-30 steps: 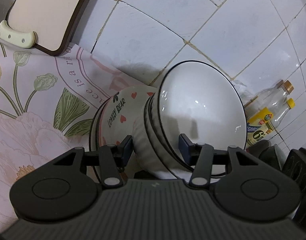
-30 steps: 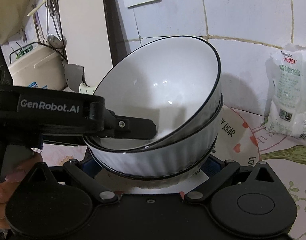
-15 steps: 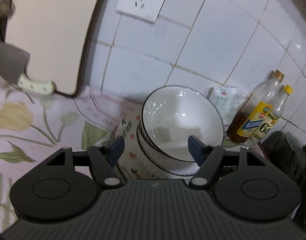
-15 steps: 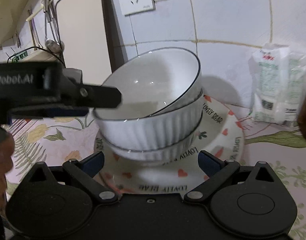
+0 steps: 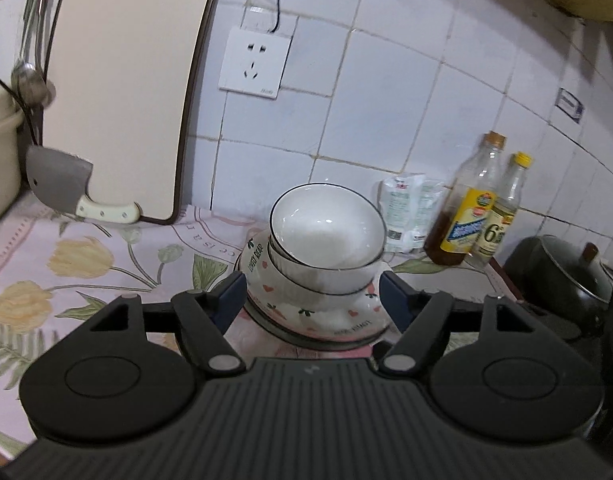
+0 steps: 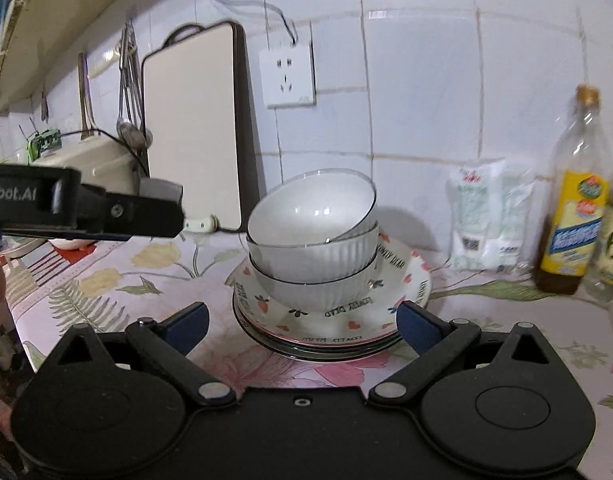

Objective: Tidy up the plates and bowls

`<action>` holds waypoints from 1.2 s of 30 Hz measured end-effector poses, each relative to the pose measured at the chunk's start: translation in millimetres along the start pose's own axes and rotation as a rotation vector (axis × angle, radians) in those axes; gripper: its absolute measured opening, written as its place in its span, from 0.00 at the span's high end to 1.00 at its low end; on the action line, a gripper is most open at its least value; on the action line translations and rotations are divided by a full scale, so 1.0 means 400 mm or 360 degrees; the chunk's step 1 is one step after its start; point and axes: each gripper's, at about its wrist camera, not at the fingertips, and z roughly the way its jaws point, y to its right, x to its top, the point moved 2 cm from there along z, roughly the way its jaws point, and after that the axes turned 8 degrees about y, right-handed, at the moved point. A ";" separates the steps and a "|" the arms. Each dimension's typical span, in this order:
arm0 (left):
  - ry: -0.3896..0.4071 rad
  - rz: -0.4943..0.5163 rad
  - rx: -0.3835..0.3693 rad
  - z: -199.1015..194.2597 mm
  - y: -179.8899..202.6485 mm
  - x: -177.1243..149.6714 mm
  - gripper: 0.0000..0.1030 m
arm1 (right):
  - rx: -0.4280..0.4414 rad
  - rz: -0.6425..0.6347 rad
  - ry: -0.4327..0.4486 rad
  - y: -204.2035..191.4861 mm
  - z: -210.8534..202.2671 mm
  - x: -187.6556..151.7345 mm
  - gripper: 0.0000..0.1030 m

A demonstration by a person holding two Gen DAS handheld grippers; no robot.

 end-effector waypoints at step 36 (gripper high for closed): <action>0.0009 0.0243 0.0226 -0.331 0.035 -0.142 0.13 | -0.0475 0.0300 0.0047 -0.073 -0.400 -0.047 0.00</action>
